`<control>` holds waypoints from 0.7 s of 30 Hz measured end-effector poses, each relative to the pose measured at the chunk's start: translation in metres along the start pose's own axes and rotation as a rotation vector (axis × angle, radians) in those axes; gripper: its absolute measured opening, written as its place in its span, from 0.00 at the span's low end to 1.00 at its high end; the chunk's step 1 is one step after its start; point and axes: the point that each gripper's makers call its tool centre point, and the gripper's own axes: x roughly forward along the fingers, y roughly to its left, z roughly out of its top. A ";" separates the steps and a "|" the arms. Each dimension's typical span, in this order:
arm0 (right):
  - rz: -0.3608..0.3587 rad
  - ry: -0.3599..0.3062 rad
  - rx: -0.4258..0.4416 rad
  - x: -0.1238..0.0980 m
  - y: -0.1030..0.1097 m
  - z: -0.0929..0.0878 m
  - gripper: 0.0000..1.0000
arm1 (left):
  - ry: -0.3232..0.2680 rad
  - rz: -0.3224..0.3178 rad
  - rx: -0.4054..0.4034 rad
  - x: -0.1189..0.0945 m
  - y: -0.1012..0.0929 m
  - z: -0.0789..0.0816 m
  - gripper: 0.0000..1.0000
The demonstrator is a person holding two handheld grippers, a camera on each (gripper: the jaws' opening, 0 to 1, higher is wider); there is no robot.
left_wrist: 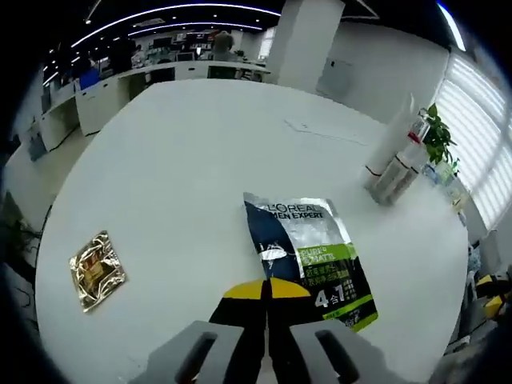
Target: Arrange the skincare products in the storage area until every visible bottle or jar stands upright without overlapping.
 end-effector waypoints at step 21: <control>0.231 -0.057 0.081 0.049 0.020 0.054 0.28 | -0.275 -0.243 -0.222 -0.077 -0.077 0.028 0.00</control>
